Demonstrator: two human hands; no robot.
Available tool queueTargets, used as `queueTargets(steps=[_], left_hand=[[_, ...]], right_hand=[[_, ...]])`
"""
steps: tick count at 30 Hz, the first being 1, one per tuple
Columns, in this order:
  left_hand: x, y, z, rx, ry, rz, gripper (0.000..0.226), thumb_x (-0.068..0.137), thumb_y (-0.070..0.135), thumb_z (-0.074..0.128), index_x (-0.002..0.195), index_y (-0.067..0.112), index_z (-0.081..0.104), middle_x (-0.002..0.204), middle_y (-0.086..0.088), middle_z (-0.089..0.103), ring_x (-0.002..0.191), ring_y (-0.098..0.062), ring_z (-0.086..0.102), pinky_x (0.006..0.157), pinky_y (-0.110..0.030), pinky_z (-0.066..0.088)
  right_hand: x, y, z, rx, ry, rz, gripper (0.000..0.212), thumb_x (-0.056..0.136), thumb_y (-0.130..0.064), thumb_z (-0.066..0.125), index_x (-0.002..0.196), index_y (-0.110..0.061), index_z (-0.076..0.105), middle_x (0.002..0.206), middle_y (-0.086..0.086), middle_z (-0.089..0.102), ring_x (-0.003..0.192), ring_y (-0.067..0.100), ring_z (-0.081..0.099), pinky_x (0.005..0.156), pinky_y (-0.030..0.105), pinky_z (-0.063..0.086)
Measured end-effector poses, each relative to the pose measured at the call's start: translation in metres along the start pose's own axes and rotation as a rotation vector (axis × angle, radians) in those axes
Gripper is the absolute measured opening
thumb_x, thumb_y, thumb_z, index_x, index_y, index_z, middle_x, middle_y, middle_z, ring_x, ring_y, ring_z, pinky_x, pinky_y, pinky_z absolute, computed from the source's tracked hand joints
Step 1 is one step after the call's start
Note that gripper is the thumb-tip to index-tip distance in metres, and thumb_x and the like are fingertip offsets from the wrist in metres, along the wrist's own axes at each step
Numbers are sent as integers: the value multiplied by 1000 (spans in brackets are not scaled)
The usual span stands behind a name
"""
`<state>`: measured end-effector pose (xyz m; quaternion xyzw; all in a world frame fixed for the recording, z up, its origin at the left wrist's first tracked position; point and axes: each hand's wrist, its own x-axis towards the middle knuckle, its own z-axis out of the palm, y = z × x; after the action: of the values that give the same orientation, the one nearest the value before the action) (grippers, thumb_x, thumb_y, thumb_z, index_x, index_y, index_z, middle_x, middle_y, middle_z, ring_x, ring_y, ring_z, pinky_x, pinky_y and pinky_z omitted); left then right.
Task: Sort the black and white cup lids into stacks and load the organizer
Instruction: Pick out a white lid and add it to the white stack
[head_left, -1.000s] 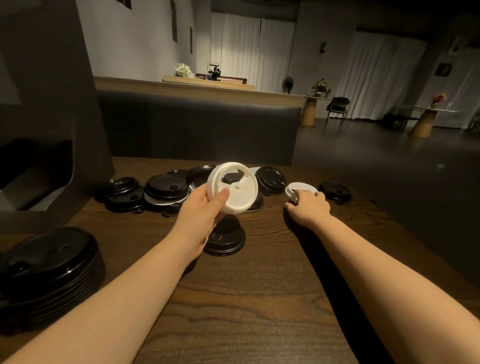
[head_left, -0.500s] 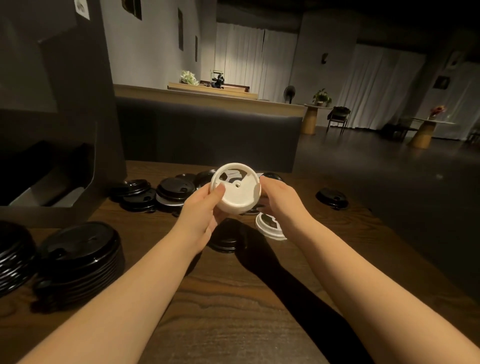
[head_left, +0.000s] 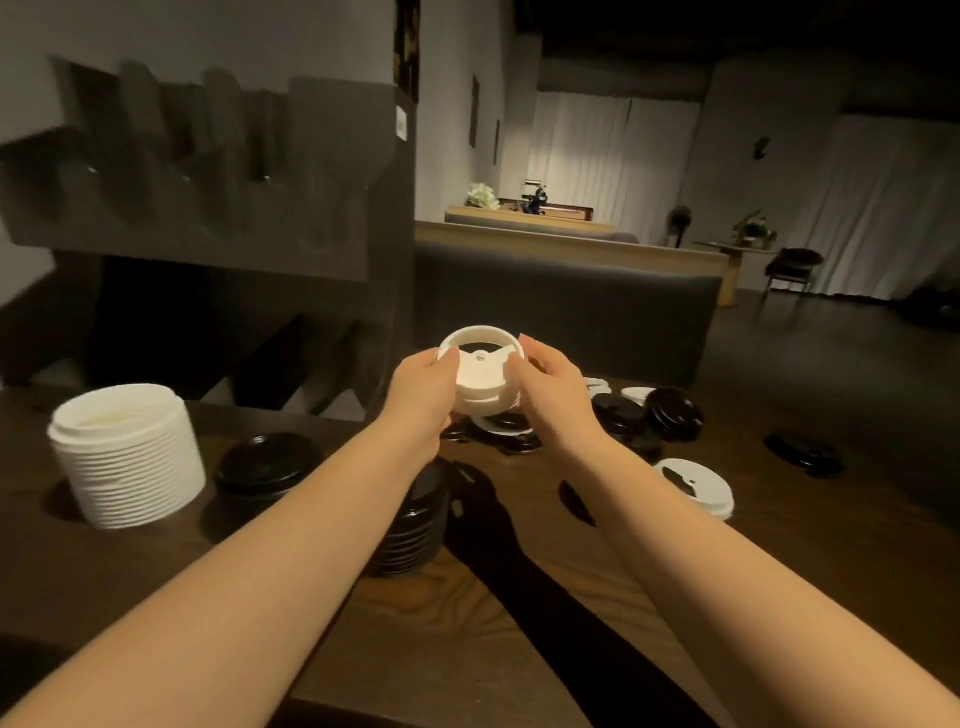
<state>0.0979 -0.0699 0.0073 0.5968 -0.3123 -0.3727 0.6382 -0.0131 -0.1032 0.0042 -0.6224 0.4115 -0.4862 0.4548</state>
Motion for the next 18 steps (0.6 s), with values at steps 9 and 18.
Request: queueTargets(steps=[9, 18], left_hand=[[11, 35, -124, 110, 241, 108, 33, 97, 23, 51, 130, 18, 54, 114, -2, 61, 98, -14, 55, 72, -25, 47], [22, 42, -221, 133, 373, 23, 40, 90, 26, 60, 126, 9, 57, 120, -9, 62, 106, -23, 60, 71, -27, 47]], right_hand=[[-5, -30, 134, 77, -155, 29, 34, 96, -17, 53, 130, -18, 53, 114, -3, 58, 102, 11, 55, 80, 24, 52], [-20, -48, 217, 66, -331, 51, 45, 98, -16, 49, 142, -18, 42, 142, 2, 46, 119, 16, 49, 94, 27, 44]])
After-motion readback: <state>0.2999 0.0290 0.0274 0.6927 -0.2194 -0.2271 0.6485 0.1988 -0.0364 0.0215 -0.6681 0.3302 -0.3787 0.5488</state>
